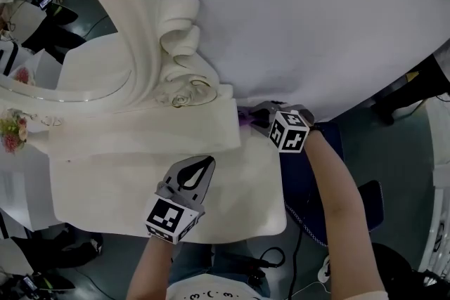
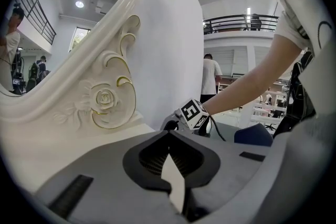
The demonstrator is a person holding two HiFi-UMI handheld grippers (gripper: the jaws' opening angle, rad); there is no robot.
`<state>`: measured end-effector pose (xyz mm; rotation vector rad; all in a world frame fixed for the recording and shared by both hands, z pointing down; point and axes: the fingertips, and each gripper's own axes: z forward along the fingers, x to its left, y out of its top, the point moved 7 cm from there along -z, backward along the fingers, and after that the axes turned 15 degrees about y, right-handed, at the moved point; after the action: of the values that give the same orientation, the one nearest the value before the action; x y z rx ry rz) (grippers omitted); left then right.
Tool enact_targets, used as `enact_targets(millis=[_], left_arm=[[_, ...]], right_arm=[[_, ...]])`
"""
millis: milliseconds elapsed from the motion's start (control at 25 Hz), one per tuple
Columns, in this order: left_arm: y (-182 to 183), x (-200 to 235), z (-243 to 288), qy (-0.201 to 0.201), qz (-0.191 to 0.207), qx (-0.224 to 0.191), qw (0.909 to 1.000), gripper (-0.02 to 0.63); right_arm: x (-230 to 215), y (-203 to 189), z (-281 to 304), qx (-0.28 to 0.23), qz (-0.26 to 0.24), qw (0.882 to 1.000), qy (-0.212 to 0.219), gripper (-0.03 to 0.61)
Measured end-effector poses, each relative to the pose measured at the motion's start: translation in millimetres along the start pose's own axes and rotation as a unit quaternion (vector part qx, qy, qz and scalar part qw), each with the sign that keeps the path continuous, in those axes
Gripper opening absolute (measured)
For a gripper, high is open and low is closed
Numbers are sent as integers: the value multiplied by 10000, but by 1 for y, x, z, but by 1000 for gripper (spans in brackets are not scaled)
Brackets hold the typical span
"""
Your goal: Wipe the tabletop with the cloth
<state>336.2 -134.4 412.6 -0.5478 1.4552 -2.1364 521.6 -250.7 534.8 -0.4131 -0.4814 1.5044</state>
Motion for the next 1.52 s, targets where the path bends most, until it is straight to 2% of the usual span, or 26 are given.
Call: enact_targets(millis=[280,560,800,1040,1240,1400,1440,1520], left_arm=[[-2,-1,-21,-244,13,-60,9997,-2],[-1,0,-39,-472,-52,-178,9987,-2],[-3,-1,-53,-722,-178,-264,9969,-2],[-5,3,-69,-852,-255,-317,9955,-2],[-9,9,-79,-872,-296,-289,9953,-2],[-10,16,-87,-851,-381,-320,9951,-2],[-10,17,-90,-851,-387,-336,9951,-2],[-10,21,-94,-824,-406,-376,9951,-2]], right_arm=[[71,8,-7,-46,330,9975,619,64],[155,26,-9,-72,808,9858,1470,64],[227,34,-11,-39,1340,9692,2065,64],[283,36,-10,-25,1769,9550,2380,66],[322,43,-12,-59,2106,9385,2734,67],[343,54,-11,105,2213,9188,3268,71],[343,59,-13,25,2225,9185,3269,72],[329,72,-20,-411,2212,9312,2870,72]])
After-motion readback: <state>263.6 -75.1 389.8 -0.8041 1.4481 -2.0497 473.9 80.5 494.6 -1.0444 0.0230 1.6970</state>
